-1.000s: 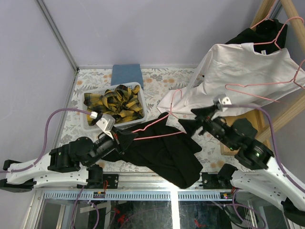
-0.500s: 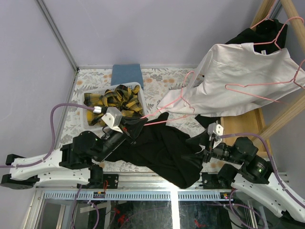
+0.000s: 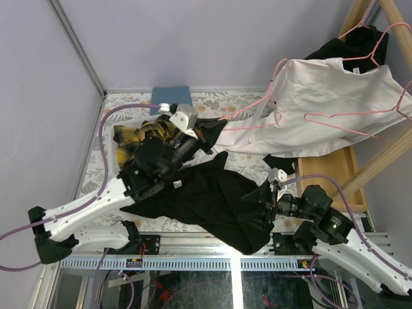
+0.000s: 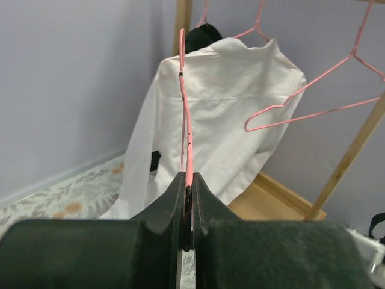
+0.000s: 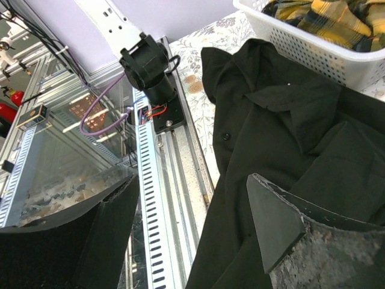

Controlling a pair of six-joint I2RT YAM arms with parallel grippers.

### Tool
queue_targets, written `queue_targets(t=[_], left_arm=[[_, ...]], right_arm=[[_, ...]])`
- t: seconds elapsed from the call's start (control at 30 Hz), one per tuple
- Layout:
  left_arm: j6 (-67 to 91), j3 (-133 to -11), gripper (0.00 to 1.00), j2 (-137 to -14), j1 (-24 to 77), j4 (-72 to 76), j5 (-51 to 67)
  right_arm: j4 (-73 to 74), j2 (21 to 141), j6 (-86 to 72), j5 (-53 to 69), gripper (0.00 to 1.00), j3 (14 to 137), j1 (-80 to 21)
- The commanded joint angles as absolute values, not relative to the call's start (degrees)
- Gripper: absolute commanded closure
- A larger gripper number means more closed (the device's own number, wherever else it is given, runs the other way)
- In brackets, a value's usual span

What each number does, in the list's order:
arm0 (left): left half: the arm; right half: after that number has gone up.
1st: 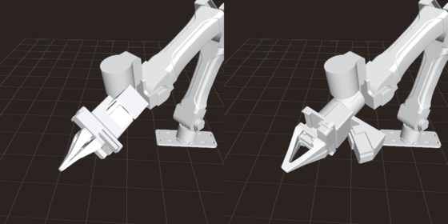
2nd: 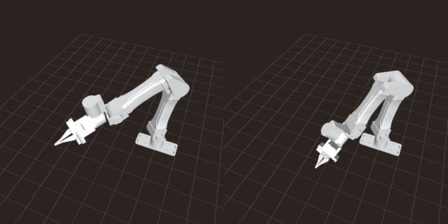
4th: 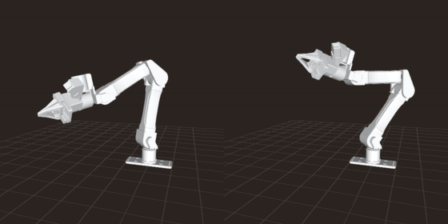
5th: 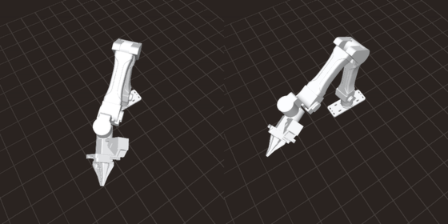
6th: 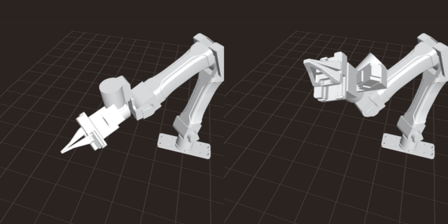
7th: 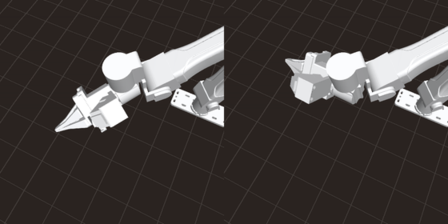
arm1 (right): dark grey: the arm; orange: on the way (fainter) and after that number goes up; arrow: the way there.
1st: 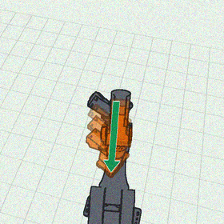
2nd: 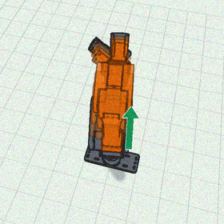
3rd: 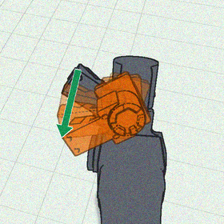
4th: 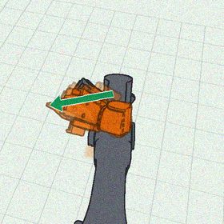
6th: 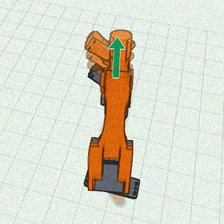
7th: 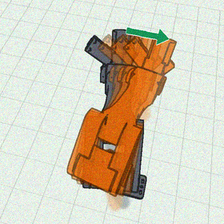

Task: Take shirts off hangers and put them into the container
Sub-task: Place the hanger at the clothesline.

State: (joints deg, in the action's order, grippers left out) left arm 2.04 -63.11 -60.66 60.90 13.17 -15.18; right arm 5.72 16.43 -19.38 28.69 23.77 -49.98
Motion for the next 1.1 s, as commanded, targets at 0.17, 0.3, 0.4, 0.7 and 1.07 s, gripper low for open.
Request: queue_targets(t=[0.17, 0.3, 0.4, 0.7, 1.07], left_arm=[[9.29, -73.65, 1.0, -74.78, 50.13, 28.9, 13.64], [14.93, -75.22, 1.0, -79.44, 46.81, 38.31, 20.59], [18.86, -77.77, 1.0, -83.39, 44.9, 42.92, 24.11], [21.66, -91.53, 1.0, -95.47, 43.65, 47.93, 33.93], [28.13, -106.25, 1.0, -109.6, 43.77, 53.78, 32.91]], right_arm=[[-3.11, 18.04, -24.09, 31.6, 0.22, 20.73, -49.8], [-2.72, 17.31, -24.68, 31.68, 0.22, 19.81, -49.87], [-2.07, 16.32, -25.0, 31.38, 0.22, 19.12, -49.84], [1.53, 11.36, -25.77, 33.45, 0.19, 17.54, -49.84], [0.84, 17.84, -24.7, 35.09, 0.18, 18.56, -49.86]])
